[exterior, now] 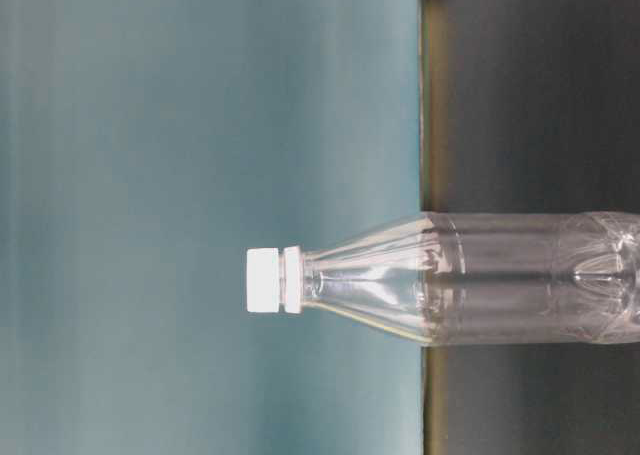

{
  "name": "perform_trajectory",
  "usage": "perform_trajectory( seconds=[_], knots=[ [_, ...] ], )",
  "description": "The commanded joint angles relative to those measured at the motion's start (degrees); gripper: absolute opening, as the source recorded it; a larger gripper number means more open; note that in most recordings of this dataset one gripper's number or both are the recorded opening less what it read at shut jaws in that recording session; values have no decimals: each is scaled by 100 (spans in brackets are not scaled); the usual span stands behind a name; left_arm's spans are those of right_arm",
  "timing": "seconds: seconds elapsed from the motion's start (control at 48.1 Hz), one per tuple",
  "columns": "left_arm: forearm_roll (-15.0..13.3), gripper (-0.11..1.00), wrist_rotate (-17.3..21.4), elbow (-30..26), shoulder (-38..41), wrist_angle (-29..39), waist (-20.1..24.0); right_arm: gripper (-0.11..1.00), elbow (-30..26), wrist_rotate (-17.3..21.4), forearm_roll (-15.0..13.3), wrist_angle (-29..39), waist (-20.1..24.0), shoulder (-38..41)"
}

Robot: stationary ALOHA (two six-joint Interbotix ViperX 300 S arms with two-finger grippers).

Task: Open the bottle cap by holding the bottle with the left arm and twisting the cap with the right arm.
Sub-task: 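Move the left gripper to the clear bottle and close around its body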

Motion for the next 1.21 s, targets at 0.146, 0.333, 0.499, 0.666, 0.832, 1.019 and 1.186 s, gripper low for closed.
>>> perform_trajectory(
  seconds=[0.146,0.333,0.499,0.666,0.832,1.019,1.186],
  knots=[
    [237,9,18,-756,325,308,62,0,-141,18,132,-53,9,193],
    [237,9,35,-1107,782,325,62,0,-193,53,149,-53,9,352],
    [237,10,44,-1424,1248,308,114,0,-229,149,149,-53,9,439],
    [237,23,-18,-1775,1872,193,264,0,-229,149,149,-53,9,431],
    [237,69,35,-2048,2470,-255,272,0,-229,167,149,-26,9,431],
    [237,98,-53,-2241,3419,-1274,229,0,-229,202,167,-18,0,413],
    [237,97,-185,-2224,4245,-2065,88,0,-229,439,185,-18,0,369]
  ],
)
